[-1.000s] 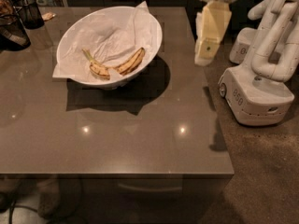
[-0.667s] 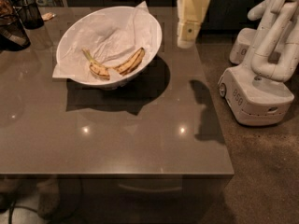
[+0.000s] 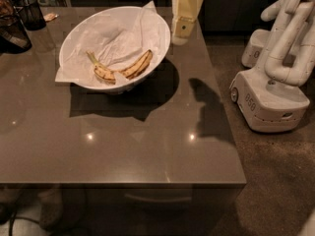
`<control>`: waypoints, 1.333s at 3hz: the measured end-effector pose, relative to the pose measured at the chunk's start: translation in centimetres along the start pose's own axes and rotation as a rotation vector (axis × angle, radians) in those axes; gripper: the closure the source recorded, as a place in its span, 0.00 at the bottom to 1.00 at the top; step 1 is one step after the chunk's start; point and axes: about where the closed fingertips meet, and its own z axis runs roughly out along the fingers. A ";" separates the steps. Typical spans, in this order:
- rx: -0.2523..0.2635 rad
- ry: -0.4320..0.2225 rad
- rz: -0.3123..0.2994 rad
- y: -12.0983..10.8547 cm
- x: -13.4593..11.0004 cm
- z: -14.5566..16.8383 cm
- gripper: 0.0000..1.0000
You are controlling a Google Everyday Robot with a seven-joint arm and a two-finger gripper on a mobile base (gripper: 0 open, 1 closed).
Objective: Pick banana from white bowl
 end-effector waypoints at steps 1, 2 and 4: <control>-0.032 -0.020 -0.018 -1.5 -2.3 2.0 0.02; -0.067 -0.040 -0.033 -2.3 -4.4 4.0 0.04; -0.150 -0.071 0.000 -2.6 -7.1 8.7 0.09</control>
Offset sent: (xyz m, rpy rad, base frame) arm 0.0309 0.0669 -0.0322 -0.0253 0.1855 0.0974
